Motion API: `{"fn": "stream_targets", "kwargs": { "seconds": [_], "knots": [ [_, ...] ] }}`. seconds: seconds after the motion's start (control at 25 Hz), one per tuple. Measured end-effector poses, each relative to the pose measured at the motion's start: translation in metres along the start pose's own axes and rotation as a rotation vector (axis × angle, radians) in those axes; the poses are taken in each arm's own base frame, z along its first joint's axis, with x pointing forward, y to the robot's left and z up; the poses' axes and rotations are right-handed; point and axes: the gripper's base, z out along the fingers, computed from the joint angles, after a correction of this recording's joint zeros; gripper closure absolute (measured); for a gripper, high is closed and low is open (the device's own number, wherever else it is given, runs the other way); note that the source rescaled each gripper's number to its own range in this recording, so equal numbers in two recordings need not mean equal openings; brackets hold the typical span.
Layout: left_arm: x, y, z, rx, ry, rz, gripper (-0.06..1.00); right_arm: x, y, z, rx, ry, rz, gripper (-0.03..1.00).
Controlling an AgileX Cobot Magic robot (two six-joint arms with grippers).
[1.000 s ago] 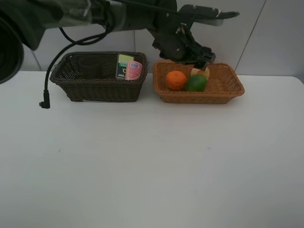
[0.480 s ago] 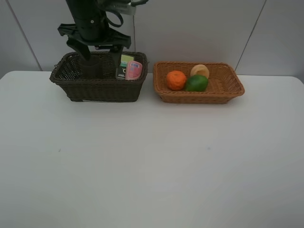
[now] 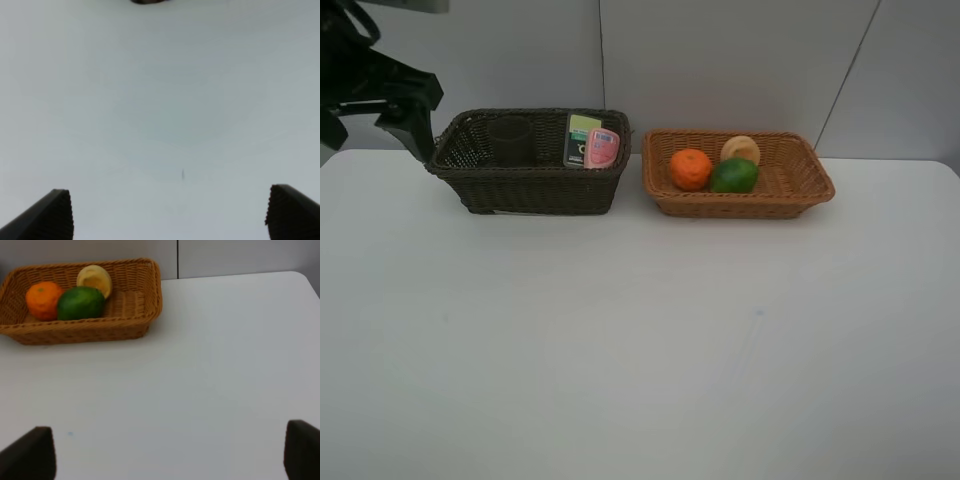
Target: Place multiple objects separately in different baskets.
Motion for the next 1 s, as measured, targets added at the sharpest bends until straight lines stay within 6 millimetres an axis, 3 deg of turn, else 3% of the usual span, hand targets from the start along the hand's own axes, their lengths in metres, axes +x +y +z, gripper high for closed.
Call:
{"fn": "stream_targets", "kwargs": {
  "seconds": [0.4,0.56,0.76,1.0],
  "knots": [
    [0.11,0.041,-0.08,0.045,-0.271,-0.029,-0.06,0.0,0.0,0.0,0.0,0.0,0.0,0.0],
    [0.161,0.05,-0.098,0.115,-0.404,0.032,-0.06,0.0,0.0,0.0,0.0,0.0,0.0,0.0],
    [0.217,0.055,-0.097,0.191,-0.533,0.087,-0.06,0.0,0.0,0.0,0.0,0.0,0.0,0.0],
    [0.258,0.056,-0.074,0.232,-0.608,0.103,-0.06,0.0,0.0,0.0,0.0,0.0,0.0,0.0]
  ]
}}
